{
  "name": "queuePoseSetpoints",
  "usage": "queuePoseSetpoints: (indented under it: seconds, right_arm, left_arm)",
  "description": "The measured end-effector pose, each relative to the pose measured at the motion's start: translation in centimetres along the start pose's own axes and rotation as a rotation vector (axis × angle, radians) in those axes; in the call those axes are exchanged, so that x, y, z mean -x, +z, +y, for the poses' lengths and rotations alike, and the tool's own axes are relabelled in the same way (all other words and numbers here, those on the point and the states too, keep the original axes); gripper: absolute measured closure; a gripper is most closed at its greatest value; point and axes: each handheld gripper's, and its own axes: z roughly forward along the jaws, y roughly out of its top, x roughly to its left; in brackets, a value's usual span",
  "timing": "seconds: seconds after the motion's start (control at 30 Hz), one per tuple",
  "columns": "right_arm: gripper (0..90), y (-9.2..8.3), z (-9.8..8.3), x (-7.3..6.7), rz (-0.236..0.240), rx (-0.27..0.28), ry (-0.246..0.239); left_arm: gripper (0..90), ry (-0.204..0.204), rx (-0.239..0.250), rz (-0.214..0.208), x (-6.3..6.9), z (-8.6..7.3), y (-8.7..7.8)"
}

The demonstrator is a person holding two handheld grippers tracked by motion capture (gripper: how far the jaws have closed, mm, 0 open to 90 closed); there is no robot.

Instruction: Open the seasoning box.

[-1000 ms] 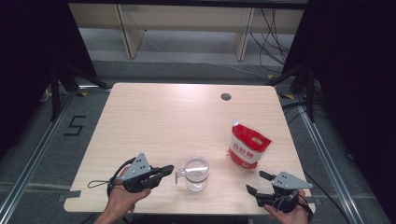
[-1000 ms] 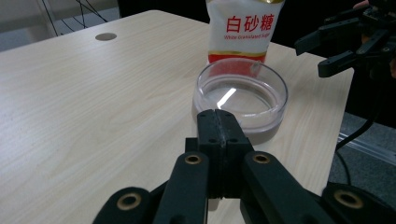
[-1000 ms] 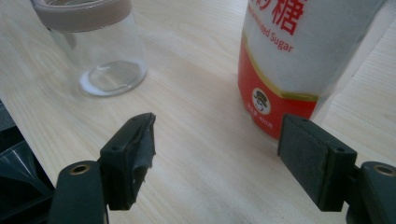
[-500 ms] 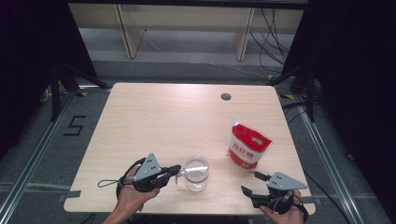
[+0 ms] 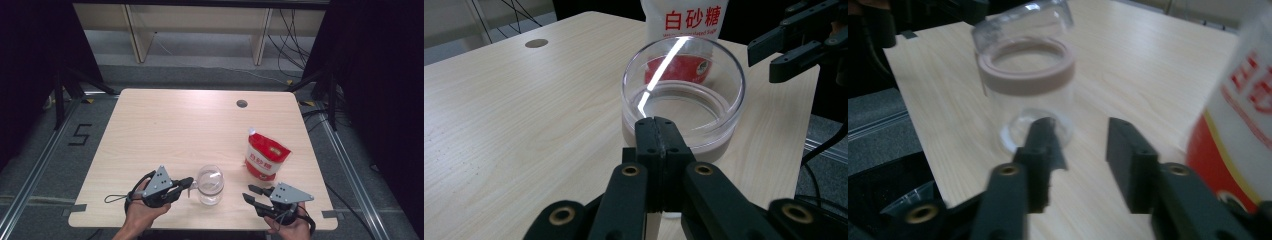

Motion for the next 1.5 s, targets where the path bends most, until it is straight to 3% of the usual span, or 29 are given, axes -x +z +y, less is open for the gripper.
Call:
queuePoseSetpoints:
  seconds: [0.1,0.2,0.4,0.43,0.57,0.63,0.8,0.83,0.87,1.0,1.07,1.2,1.3,1.33,1.5]
  right_arm:
    - [75.6,1.1,0.8,-0.4,0.018,0.019,-0.027]
    - [80.4,2.4,1.6,-0.9,0.042,0.003,-0.041]
    - [81.1,4.1,2.5,-1.4,0.055,0.002,-0.043]
    - [82.0,4.6,2.9,-1.4,0.063,0.009,-0.073]
    - [83.2,4.8,3.6,-1.9,0.056,0.021,-0.073]
    - [85.4,4.7,4.3,-2.1,0.051,0.039,-0.119]
    - [87.2,5.0,4.8,-2.5,0.051,0.054,-0.115]
    - [87.5,5.0,5.0,-2.5,0.06,0.044,-0.126]
    - [87.6,5.2,5.2,-2.7,0.056,0.058,-0.125]
    - [87.6,5.4,6.0,-3.1,0.061,0.058,-0.145]
    - [87.6,5.6,6.3,-3.3,0.067,0.057,-0.151]
    - [87.6,6.3,7.0,-3.9,0.08,0.066,-0.176]
    - [86.9,6.9,7.5,-4.4,0.097,0.062,-0.184]
    - [86.8,7.0,7.7,-4.5,0.1,0.064,-0.19]
    - [86.9,7.9,8.2,-5.1,0.128,0.066,-0.21]
  left_arm:
    - [89.3,0.004,0.002,-0.004,-0.1,0.0,0.0]
    - [89.3,0.006,0.003,-0.003,-0.1,0.0,0.0]
    - [89.3,-0.007,0.003,-0.004,0.0,-0.1,0.0]
    - [89.3,-0.006,0.004,-0.003,0.0,-0.1,0.0]
    - [87.8,0.0,0.004,-0.009,-0.2,-0.2,-0.1]
    - [75.3,-0.013,0.04,-0.002,-0.3,-0.2,-0.6]
    - [48.5,-0.038,0.057,0.009,-0.5,-0.4,-1.7]
    - [48.5,-0.04,0.038,0.018,-0.6,-0.7,-2.2]
    - [41.6,-0.039,0.036,0.019,-0.6,-0.9,-2.3]
    - [28.4,-0.062,-0.014,0.043,-1.0,-2.7,-3.6]
    - [25.6,-0.1,-0.034,0.061,-1.3,-3.5,-4.1]
    - [21.9,-0.109,-0.045,0.075,-1.7,-4.3,-4.6]
    - [19.9,-0.094,-0.058,0.089,-1.9,-4.5,-5.0]
    - [18.8,-0.111,-0.058,0.096,-1.8,-4.6,-5.1]
    - [18.4,-0.119,-0.055,0.099,-2.1,-4.9,-5.4]
